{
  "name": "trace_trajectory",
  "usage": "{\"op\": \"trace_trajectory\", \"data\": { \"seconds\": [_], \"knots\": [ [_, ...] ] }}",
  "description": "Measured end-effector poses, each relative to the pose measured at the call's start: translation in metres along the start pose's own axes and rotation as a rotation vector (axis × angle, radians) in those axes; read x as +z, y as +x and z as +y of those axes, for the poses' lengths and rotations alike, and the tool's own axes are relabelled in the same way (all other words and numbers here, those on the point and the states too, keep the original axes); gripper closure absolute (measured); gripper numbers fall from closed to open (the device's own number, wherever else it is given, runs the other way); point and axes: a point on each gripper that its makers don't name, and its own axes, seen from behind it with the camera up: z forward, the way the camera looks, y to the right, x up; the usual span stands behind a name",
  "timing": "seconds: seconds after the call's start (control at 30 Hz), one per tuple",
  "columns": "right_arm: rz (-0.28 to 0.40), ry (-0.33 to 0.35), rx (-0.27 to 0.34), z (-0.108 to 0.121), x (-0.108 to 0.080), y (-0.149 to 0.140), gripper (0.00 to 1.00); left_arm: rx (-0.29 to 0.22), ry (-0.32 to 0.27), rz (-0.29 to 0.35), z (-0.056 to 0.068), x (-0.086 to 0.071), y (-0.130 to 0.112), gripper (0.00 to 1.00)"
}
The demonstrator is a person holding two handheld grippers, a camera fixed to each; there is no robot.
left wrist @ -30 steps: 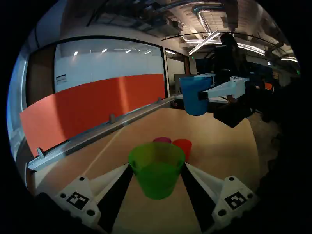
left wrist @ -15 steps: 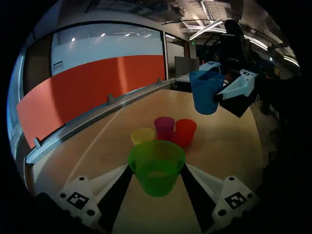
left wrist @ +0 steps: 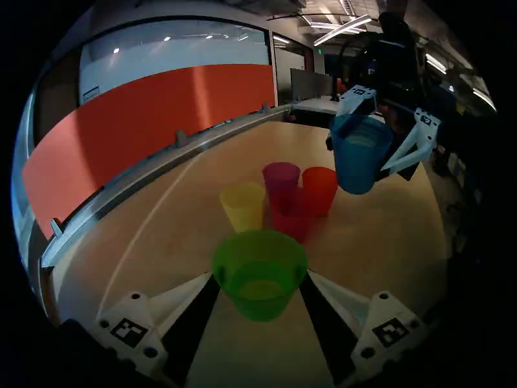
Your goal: Pour water
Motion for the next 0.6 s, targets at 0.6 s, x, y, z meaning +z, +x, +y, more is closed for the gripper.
{"op": "trace_trajectory", "data": {
  "seconds": [0.6],
  "knots": [
    [-0.082, 0.05, -0.014, -0.006, 0.027, -0.03, 0.12, -0.013, -0.012, -0.046, -0.012, 0.031, -0.019, 0.16]
  ]
}}
